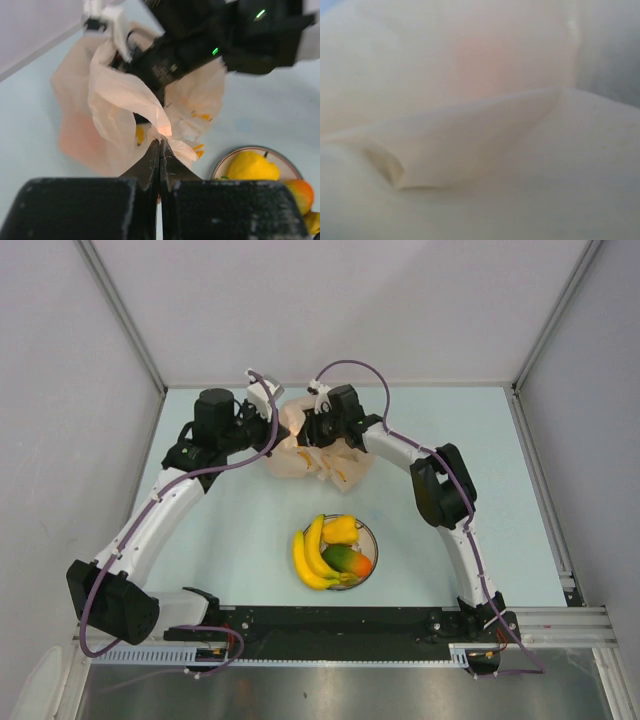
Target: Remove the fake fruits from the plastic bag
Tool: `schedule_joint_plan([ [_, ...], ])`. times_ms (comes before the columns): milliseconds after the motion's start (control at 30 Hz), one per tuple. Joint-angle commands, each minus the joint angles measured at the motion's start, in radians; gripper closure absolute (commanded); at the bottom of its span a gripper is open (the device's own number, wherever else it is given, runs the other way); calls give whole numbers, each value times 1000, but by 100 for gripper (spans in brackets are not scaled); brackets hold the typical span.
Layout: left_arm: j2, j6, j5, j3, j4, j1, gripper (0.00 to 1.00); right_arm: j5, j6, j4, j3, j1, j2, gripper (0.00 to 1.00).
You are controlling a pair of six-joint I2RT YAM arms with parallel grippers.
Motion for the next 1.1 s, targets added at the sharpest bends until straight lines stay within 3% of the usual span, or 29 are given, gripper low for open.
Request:
schedule_joint_plan([
  [0, 19, -118, 116, 50, 79, 2, 100, -21, 116, 89, 97, 19, 89, 44],
  [133, 43, -160, 142, 45, 97, -1, 100, -82, 191, 135, 207, 24, 167, 31],
  [367, 54, -220, 185, 13, 168, -7, 100, -54, 262, 76, 392, 42, 316, 5],
  [467, 60, -240, 205, 16, 177, -16, 100, -47, 259, 69, 433, 56, 362, 0],
  [667, 69, -263, 220, 24, 183, -29, 100, 14, 244, 61, 469, 82, 425, 0],
  [767, 68, -269, 217, 18, 189, -30, 100, 57, 242, 58, 460, 84, 433, 3],
  [900, 66, -284, 218, 10, 195, -30, 100, 102, 217, 92, 487, 81, 452, 17],
  [1067, 57, -289, 209, 2, 177, -30, 100, 125, 170, 104, 541, 75, 472, 48],
])
